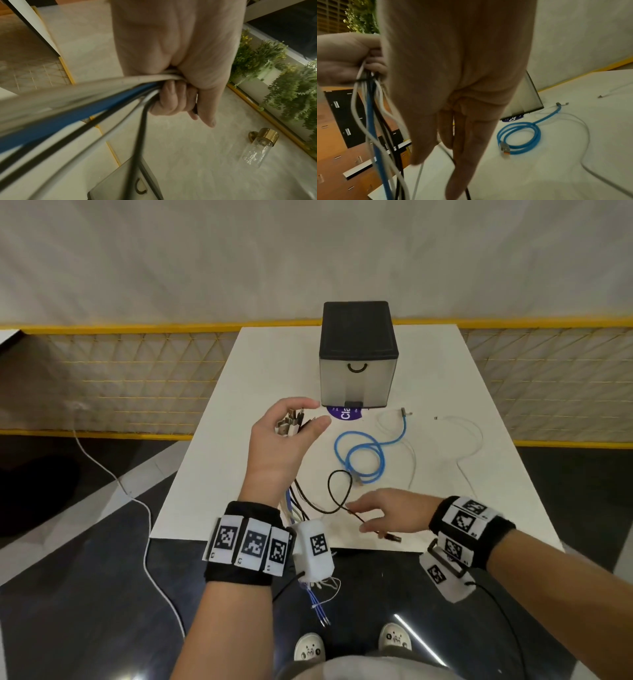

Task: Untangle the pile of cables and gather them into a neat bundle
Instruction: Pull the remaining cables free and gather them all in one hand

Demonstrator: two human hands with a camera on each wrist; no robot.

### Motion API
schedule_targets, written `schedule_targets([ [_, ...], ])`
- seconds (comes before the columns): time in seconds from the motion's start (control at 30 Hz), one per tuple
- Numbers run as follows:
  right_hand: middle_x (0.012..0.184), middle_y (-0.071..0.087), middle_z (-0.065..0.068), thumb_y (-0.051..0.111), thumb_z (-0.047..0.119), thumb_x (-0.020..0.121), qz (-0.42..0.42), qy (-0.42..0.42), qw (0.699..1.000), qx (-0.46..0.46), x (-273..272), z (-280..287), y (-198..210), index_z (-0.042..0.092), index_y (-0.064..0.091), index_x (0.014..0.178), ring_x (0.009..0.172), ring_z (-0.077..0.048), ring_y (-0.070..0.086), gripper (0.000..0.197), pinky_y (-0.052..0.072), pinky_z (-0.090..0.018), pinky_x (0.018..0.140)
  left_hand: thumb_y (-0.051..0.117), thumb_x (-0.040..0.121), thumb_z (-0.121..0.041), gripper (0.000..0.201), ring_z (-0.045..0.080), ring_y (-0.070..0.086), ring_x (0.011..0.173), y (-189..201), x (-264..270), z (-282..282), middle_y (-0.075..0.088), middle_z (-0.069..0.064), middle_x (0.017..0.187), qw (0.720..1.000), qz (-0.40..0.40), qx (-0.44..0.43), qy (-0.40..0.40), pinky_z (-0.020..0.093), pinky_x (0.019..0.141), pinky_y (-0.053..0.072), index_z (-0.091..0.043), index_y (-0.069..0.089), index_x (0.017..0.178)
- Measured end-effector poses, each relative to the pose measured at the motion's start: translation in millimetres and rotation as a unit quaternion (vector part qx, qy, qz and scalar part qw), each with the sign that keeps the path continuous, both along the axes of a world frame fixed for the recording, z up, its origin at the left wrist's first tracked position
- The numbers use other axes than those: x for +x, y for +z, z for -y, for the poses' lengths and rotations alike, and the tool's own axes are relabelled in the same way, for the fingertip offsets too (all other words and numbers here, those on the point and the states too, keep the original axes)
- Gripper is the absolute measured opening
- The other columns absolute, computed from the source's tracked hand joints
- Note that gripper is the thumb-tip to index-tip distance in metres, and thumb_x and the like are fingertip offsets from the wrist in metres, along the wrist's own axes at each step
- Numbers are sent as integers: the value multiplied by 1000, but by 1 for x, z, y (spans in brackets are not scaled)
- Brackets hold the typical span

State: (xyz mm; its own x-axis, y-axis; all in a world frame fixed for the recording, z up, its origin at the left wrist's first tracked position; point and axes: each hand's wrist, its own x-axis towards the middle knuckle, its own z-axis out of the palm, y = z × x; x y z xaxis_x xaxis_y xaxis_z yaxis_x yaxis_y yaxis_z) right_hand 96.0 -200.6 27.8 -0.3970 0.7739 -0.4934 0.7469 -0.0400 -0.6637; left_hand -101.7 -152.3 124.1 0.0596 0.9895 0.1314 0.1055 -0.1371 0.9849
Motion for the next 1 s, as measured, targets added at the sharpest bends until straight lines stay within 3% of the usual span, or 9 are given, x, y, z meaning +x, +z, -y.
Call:
schedule_targets([
  [0.1,142,48,2,55,10,91,39,18,999,8,-3,7,-2,16,41,144,123,-5,52,55,44,-5,81,76,82,-10,11,-1,45,52,-1,-7,5,56,-22,63,1000,-19,-2,-23,10,52,35,-15,70,90],
  [0.23,137,54,2,44,-5,85,-16,-71,987,146,-9,5,18,17,51,135,126,-10,50,55,33,-6,94,72,86,-11,8,3,40,47,-1,-16,14,51,-18,56,997,-25,-28,-67,14,47,32,-16,73,92],
  [0.33,135,52,14,57,12,91,-122,-80,971,187,-31,5,45,21,46,138,122,2,46,49,36,-14,102,71,88,-14,2,3,41,45,3,-14,21,53,-18,54,994,-8,-47,-96,15,44,32,-14,72,89],
  [0.43,127,52,15,60,37,91,-106,6,985,136,-66,6,56,20,45,132,115,2,49,47,38,-16,101,69,91,-18,7,-1,45,48,5,-7,27,52,-19,52,993,-10,-27,-114,14,53,36,-18,67,84],
  [0.57,87,61,9,42,23,101,-181,9,971,159,-99,9,36,24,49,95,79,-10,58,10,48,-19,77,66,93,-18,13,0,45,50,7,-4,30,52,-17,52,997,25,-1,-75,16,56,35,-23,63,81],
  [0.77,98,61,-3,36,39,94,-82,-36,993,80,-91,19,-37,17,38,118,87,-31,59,32,48,-52,88,61,96,-20,12,9,32,44,10,-17,25,42,-12,51,991,137,-7,-6,20,44,30,-17,60,85],
  [0.83,114,59,-12,45,29,95,-30,-5,998,60,-80,20,-49,21,36,126,99,-31,58,34,46,-50,96,61,96,-20,12,10,32,45,8,-18,24,42,-11,51,991,130,-10,-9,20,43,30,-16,60,85],
  [0.9,138,42,-7,57,10,89,11,61,997,45,-63,18,-52,18,30,141,123,-22,46,60,36,-35,110,62,96,-21,11,10,32,45,5,-22,20,42,-11,52,993,121,-18,-3,19,43,30,-15,60,86],
  [1.0,140,35,-4,52,-9,77,45,51,996,57,-41,7,-48,16,40,140,129,-17,40,69,32,-28,112,63,96,-23,11,9,33,46,-2,-26,16,43,-9,55,993,111,-32,20,20,43,32,-17,61,86],
])
